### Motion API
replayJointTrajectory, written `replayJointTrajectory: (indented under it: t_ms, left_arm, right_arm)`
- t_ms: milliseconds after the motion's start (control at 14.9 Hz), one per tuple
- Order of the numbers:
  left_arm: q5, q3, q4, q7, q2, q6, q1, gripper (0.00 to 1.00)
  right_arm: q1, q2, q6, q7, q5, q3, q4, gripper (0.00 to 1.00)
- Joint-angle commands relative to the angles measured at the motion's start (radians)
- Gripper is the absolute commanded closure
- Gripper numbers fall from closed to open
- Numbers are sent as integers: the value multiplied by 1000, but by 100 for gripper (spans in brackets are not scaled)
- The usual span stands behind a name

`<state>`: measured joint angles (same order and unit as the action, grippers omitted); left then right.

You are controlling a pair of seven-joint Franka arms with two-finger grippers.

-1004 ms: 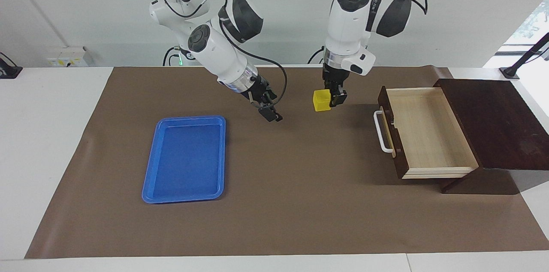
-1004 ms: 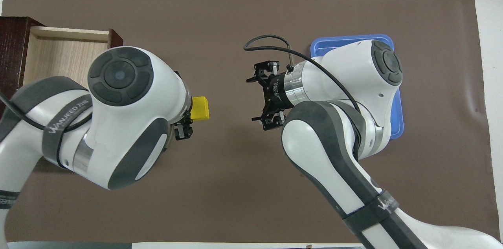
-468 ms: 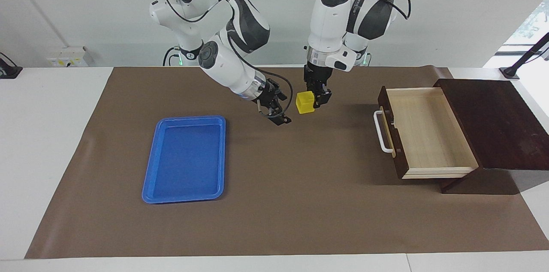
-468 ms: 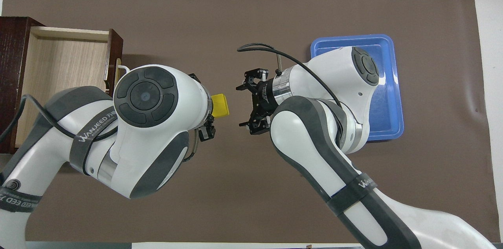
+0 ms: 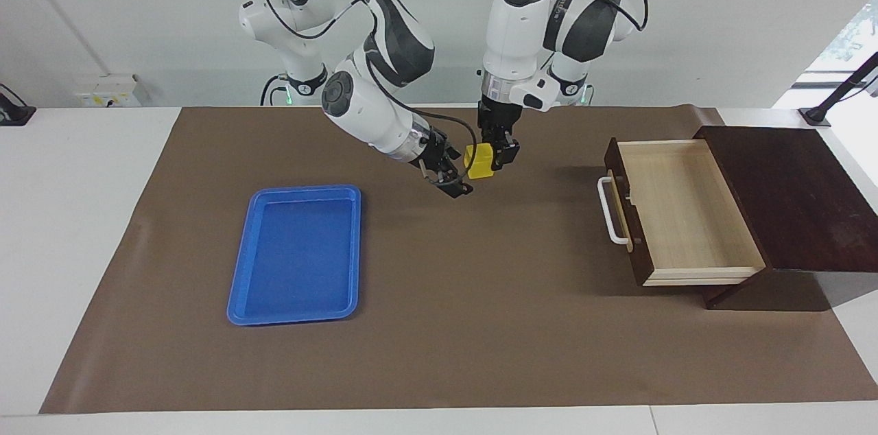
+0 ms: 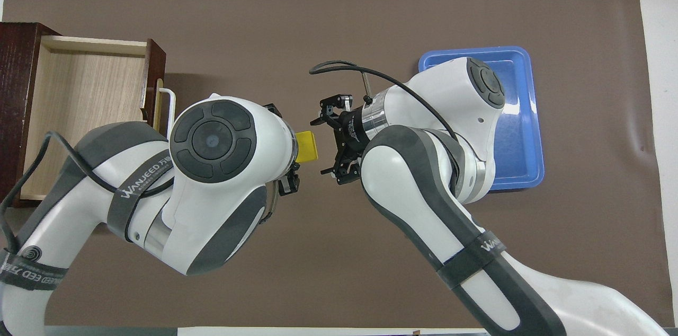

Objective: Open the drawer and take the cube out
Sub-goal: 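Grasp the yellow cube from the left gripper with the right gripper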

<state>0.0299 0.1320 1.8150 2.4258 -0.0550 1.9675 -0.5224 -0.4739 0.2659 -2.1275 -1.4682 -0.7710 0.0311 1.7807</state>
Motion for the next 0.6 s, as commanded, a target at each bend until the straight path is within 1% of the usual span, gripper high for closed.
replayJointTrajectory:
  t_ms: [0,134,535]
  left_arm:
    - [-18,-17,12,7,6,14,-18,100]
    - [-18,-17,14,6,6,14,-18,100]
    - [-18,-17,17,4,7,14,-18,100]
  right_arm:
    - [-2,9,17,29,-24,-3,-12,0]
    - [-6,6,43,29,-27,-3,-15,0]
    - [-22,7,41,25,-36,-3,-23,0]
